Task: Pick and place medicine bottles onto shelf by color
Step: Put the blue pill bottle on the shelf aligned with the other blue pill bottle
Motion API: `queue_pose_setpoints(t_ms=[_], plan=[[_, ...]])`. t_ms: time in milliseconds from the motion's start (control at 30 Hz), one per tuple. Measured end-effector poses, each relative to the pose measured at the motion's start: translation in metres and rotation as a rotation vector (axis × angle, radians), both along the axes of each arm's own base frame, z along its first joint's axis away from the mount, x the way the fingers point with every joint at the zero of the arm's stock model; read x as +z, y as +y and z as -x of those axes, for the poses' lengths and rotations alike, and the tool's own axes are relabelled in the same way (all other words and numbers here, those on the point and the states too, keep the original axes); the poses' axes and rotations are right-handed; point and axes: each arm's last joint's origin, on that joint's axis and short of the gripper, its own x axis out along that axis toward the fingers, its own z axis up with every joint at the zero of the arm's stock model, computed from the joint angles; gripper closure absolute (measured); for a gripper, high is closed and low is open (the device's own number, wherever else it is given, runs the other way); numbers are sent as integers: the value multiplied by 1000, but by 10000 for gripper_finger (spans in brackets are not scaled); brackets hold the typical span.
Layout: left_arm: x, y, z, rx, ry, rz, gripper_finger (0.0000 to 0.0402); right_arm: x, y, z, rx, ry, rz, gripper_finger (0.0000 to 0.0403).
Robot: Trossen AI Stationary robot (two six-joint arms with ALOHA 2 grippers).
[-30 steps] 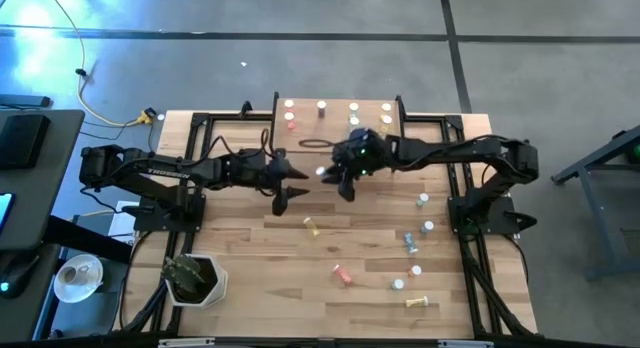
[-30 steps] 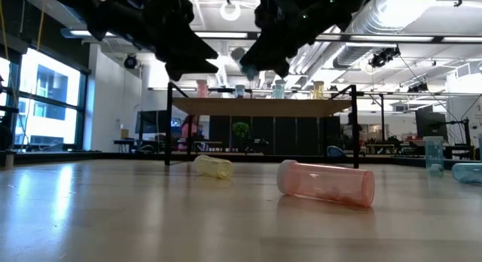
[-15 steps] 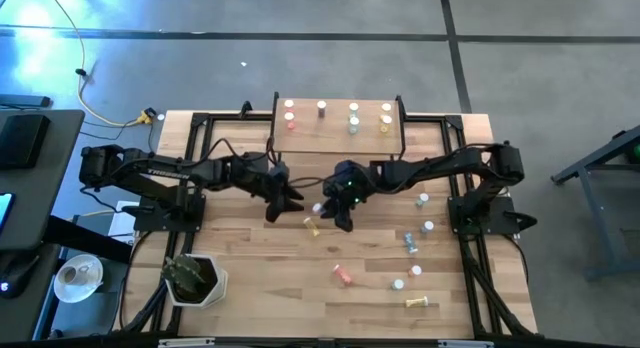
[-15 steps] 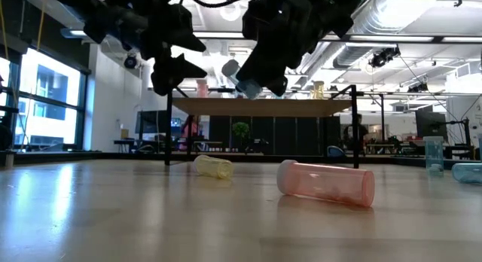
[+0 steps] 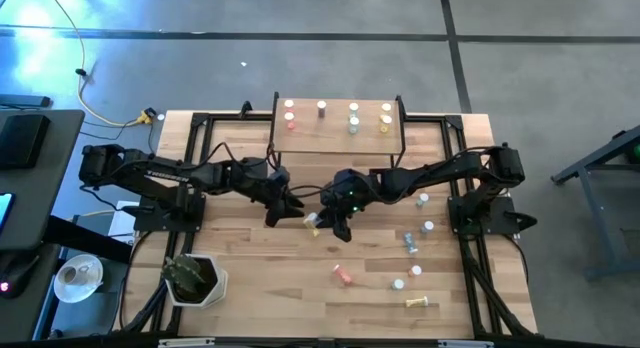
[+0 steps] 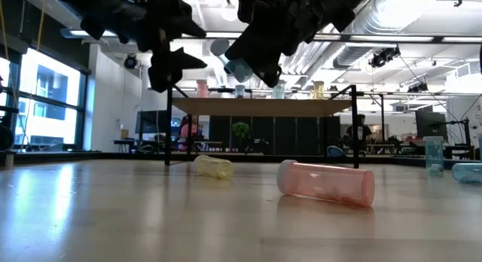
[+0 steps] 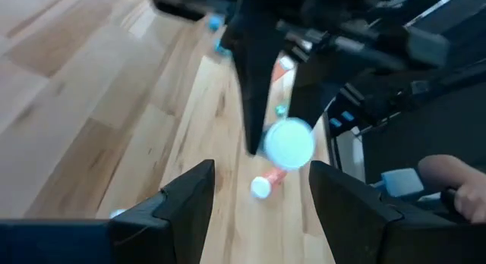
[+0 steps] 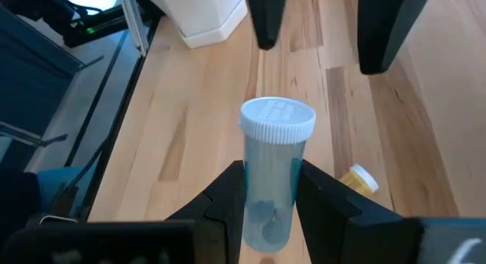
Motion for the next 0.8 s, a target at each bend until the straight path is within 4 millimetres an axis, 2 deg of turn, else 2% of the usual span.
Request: queue_pose_setpoints(t_ms=[333,467,633,800], plan=[[3,1,-3,17,-45,-96,195,0,0,0,-10,12,-14,313],[20,8,-8,4,-22,-140,195,0,-1,0,-12,11,-14,313],[40,18,-10,-47,99,-249,195,0,-6,0,-27,10,-13,313],[42,22,-6,-76,167,-286,195,1,-11,0,-48,9,-6,313]])
